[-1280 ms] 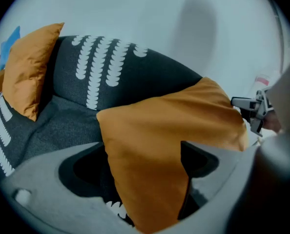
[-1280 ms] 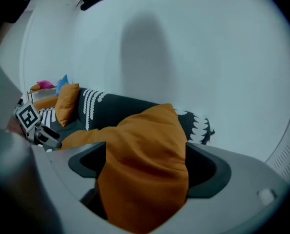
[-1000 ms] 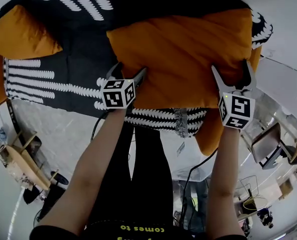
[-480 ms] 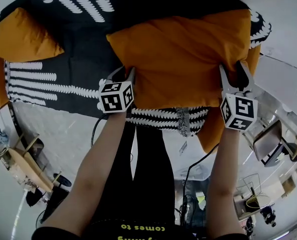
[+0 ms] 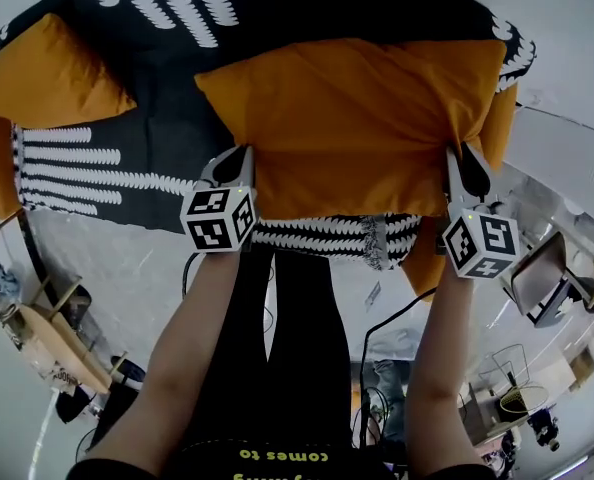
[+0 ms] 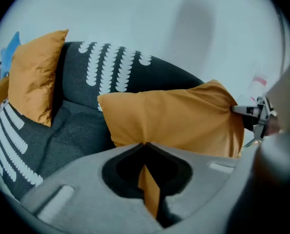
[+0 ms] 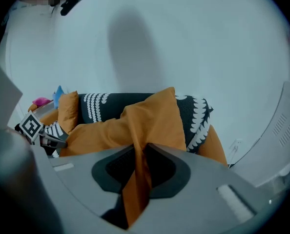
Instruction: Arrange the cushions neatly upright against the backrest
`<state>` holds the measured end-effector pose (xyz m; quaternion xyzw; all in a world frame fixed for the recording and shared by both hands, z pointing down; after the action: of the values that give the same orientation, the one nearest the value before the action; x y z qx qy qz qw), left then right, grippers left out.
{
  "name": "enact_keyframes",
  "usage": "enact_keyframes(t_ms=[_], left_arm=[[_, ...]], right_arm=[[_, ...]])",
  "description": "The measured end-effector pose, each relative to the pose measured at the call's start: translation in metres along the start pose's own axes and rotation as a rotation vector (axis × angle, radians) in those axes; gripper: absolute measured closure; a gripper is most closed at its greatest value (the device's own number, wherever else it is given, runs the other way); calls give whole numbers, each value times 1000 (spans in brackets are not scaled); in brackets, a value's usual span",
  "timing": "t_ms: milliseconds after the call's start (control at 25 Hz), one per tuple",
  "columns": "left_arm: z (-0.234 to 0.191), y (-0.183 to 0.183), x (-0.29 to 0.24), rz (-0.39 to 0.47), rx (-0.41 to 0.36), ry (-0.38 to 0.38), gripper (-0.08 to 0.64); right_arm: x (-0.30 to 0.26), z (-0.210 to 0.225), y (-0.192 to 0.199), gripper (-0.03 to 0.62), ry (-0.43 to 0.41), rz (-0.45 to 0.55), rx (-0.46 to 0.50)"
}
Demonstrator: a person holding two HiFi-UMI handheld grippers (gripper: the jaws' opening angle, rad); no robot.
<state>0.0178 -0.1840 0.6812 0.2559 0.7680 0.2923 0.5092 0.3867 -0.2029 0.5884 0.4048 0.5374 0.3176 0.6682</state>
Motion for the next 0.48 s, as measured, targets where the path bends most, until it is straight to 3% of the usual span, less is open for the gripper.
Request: enact_keyframes(t_ms=[80,320,480], left_arm=[[-8,-15,14,46,-38,-5,557],[-22,-90,47,252,-255,5,555],[-22,-138,51,371,-379,27,555]], right_arm=[[13,-12,2,520,2,22,-38],[43,-48,6,554,26,134,-187],[41,-60,-1,563,46,224,-223]])
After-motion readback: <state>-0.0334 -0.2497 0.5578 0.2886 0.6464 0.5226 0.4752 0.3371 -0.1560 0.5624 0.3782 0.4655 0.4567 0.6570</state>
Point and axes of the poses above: the fingertips, and each gripper's own axes: x backward along the fingers, z to its right, y out of its underside, the point moved 7 cm from there along x, backward along the fingers, and after that the axes turned 15 degrees about z, right-handed, at the moved point
